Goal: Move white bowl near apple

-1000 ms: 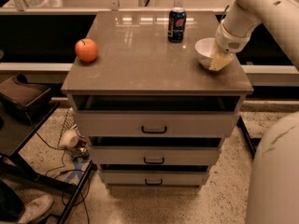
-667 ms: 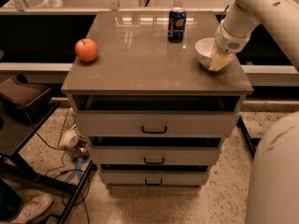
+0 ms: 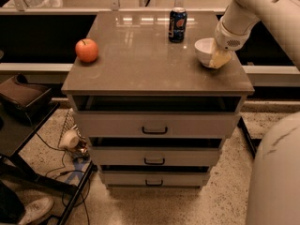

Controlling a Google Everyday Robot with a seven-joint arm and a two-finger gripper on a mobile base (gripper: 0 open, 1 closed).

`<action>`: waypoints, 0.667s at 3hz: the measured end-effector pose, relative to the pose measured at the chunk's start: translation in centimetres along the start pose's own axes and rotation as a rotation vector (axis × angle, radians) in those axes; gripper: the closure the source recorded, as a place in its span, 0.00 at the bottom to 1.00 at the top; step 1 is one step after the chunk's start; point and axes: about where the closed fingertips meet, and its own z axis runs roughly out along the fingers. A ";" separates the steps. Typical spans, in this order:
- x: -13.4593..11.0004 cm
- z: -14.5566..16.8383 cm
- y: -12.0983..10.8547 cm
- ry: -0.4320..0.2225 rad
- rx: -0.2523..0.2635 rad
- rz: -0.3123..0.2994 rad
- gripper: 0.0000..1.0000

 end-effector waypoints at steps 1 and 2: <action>-3.6 -4.0 -0.3 -0.010 0.119 -0.100 1.00; -7.3 -6.7 0.9 -0.044 0.188 -0.196 1.00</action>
Offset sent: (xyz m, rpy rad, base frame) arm -0.0469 0.1098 0.1137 -0.0292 -0.3279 0.2886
